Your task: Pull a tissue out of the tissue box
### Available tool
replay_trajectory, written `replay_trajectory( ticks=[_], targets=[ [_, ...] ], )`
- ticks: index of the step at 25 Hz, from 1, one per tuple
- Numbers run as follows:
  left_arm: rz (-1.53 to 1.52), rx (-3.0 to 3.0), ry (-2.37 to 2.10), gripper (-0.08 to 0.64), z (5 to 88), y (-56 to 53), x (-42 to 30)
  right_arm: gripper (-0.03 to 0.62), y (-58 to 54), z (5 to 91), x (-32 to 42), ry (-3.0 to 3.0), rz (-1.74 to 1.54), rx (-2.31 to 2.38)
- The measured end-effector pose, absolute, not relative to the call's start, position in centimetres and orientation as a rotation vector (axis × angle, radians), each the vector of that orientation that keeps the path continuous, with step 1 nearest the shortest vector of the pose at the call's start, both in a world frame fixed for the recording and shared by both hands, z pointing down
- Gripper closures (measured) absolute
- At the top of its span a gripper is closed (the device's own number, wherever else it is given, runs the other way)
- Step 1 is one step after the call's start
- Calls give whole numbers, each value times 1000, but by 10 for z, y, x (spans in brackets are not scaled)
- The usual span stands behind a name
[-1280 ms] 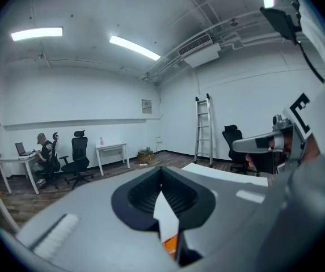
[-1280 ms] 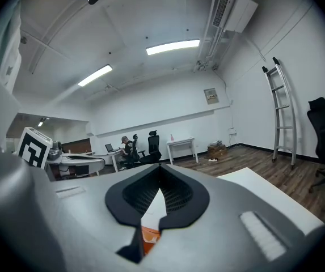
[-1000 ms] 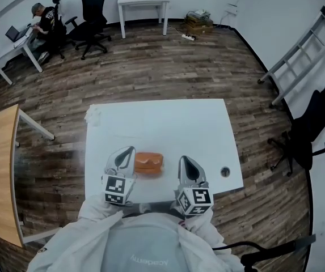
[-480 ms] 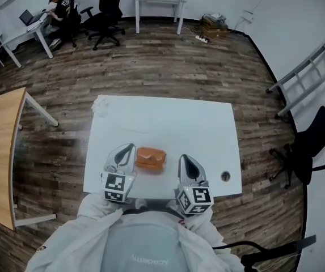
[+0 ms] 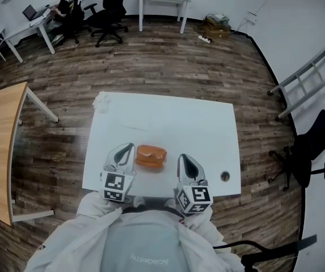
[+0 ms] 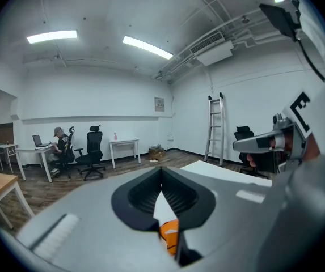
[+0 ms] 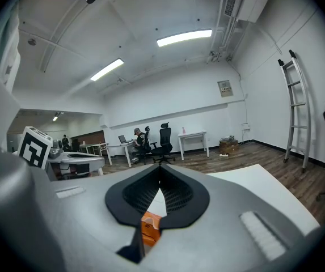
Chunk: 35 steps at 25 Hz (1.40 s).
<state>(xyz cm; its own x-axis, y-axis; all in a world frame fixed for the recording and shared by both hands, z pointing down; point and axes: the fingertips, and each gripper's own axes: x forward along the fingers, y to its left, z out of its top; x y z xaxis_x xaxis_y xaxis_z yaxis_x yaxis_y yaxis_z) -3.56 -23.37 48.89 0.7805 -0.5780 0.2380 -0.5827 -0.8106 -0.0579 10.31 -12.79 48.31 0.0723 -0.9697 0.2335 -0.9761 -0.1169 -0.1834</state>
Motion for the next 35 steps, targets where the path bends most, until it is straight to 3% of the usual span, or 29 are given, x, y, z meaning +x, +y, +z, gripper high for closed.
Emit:
replay_trajectory(
  ticks=[5, 26, 35],
  targets=[
    [394, 2936, -959, 560, 494, -233, -35, 589, -128, 490, 102, -2049, 480, 2248],
    [383, 2906, -987, 560, 498, -231, -31, 422, -138, 495, 89, -2116, 444, 2014],
    [365, 2855, -1045, 560, 502, -231, -43, 423, -151, 520, 68, -2120, 434, 1800]
  ],
)
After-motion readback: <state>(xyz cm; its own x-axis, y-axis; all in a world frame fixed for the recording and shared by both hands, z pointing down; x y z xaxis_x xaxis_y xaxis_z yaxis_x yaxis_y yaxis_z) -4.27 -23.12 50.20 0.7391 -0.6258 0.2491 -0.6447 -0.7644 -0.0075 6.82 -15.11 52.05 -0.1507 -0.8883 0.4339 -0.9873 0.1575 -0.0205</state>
